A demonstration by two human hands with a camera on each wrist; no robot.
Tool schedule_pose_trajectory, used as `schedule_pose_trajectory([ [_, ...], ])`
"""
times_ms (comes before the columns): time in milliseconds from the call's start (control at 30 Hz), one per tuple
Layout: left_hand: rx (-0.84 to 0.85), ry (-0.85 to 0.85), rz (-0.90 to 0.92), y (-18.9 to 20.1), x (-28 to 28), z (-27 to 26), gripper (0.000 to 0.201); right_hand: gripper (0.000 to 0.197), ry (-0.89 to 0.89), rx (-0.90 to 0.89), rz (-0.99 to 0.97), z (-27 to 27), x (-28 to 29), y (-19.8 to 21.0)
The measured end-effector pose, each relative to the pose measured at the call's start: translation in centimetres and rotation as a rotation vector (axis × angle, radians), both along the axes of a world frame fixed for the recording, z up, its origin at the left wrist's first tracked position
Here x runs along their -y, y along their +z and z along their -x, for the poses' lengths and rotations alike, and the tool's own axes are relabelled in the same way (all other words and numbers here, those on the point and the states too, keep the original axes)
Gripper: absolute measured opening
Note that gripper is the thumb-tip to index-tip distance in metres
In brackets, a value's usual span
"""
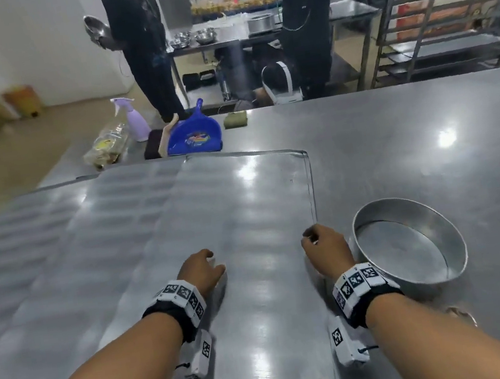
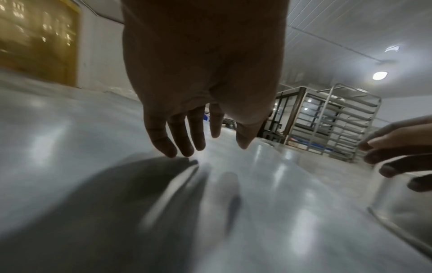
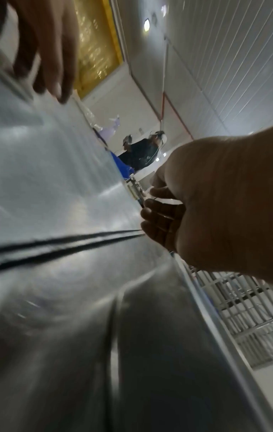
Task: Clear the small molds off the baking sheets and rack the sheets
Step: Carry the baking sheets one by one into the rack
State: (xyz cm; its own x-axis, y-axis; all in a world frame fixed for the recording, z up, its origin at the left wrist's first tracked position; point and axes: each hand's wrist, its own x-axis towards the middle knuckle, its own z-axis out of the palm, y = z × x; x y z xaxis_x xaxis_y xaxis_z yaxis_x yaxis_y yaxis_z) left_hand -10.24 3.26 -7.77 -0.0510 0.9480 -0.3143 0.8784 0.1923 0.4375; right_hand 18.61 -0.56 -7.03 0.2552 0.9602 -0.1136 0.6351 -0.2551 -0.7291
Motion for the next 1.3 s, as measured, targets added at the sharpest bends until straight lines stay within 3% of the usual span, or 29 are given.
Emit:
schedule_pose_trajectory([
  [200,-0.246,0.038,0.039,-0.2,-1.3,10.1,0.058,0.045,-0.157,0.132,0.2,4.2,-0.5,-2.5],
  [300,-0.264,0.094,0.026,-0.4,-2.2,13.2,0.057,0.051,-0.285,0.22,0.247,5.4,-0.2,-3.2],
  [400,-0.158,0.154,0.016,-1.3,-3.2,15.1,0.07,0.052,-0.4,0.227,0.281,6.1,0.1,-3.5],
  [633,0.207,0.133,-0.01,-3.4,-5.2,17.5,0.081,0.055,-0.539,0.28,0.282,6.9,1.8,-4.8],
  [767,0.335,0.186,-0.031,-3.9,-5.7,18.0,0.089,0.06,-0.587,0.138,0.245,7.0,2.7,-5.5],
  [900,0.387,0.217,-0.061,-3.8,-5.5,17.9,0.081,0.065,-0.619,-0.046,0.194,6.5,2.8,-5.4],
  [967,0.415,0.23,-0.066,-3.9,-5.3,17.8,0.075,0.064,-0.632,-0.068,0.158,6.6,2.9,-4.9],
  [1100,0.429,0.246,-0.086,-3.8,-4.9,17.1,0.067,0.042,-0.651,-0.106,0.118,6.5,3.5,-4.4],
  [1300,0.466,0.247,-0.124,-3.0,-5.6,15.9,0.062,0.042,-0.661,-0.154,0.053,5.7,3.4,-4.4],
])
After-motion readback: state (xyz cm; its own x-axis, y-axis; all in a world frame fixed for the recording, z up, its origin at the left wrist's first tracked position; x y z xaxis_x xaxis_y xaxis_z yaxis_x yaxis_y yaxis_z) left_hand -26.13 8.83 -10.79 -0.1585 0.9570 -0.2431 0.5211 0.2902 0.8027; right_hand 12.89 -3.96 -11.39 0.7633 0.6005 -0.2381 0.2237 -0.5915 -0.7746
